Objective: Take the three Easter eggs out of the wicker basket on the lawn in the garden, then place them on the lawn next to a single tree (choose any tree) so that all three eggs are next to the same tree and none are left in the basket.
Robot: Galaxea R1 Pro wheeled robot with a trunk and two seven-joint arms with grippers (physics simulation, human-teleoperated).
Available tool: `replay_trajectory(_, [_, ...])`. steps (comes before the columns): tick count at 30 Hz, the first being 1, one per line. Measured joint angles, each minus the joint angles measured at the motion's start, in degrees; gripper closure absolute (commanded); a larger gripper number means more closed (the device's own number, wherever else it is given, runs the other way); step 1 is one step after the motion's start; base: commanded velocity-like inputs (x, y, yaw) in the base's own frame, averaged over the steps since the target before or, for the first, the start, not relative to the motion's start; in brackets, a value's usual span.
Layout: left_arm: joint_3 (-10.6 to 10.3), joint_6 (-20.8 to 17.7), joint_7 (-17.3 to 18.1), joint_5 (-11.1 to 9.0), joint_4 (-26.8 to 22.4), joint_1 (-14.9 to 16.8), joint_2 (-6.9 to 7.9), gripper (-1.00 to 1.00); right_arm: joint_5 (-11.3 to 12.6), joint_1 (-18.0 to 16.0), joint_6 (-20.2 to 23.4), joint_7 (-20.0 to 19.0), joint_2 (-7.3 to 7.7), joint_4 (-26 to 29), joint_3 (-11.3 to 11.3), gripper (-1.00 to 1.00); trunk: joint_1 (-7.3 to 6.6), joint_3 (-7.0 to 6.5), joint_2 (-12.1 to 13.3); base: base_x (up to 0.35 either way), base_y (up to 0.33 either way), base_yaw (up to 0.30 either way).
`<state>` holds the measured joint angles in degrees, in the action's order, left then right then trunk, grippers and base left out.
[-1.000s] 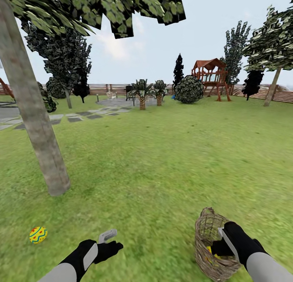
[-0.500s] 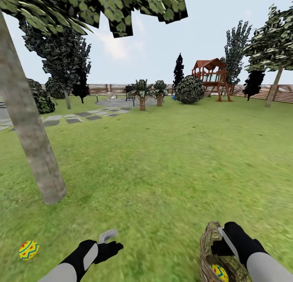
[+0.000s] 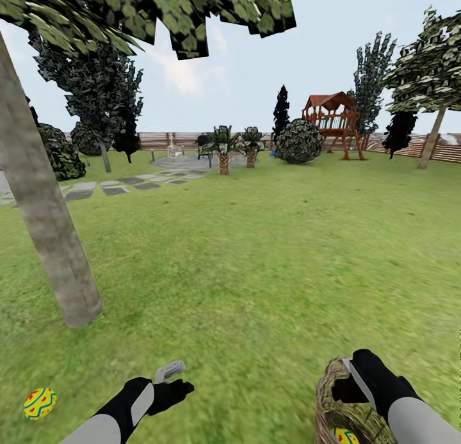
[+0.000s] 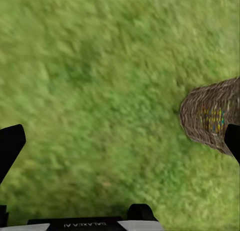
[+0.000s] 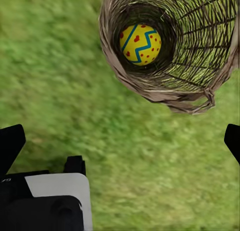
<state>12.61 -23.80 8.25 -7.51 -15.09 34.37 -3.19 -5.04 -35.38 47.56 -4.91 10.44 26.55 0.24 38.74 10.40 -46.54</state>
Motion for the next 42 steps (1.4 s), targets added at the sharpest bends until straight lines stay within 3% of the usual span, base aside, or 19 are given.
replay_trajectory(16, [0.1, 0.1, 0.0, -0.1, 0.0, 0.0, -0.06, -1.00, 0.0, 0.0, 0.0, 0.0, 0.17, 0.0, 0.0, -1.00, -3.52, -2.88, 6.4, 0.028, -0.144, 0.000])
replay_trajectory(30, [0.1, 0.1, 0.0, -0.2, 0.0, 0.0, -0.19, -1.00, 0.0, 0.0, 0.0, 0.0, 0.18, 0.0, 0.0, -1.00, -3.53, -2.89, 6.5, 0.003, -0.002, 0.000])
replay_trajectory(42, [0.1, 0.1, 0.1, -0.1, 0.8, 0.0, -0.44, -1.00, 0.0, 0.0, 0.0, 0.1, 0.18, 0.0, 0.0, -1.00, -3.53, -2.89, 6.5, 0.178, 0.000, 0.000])
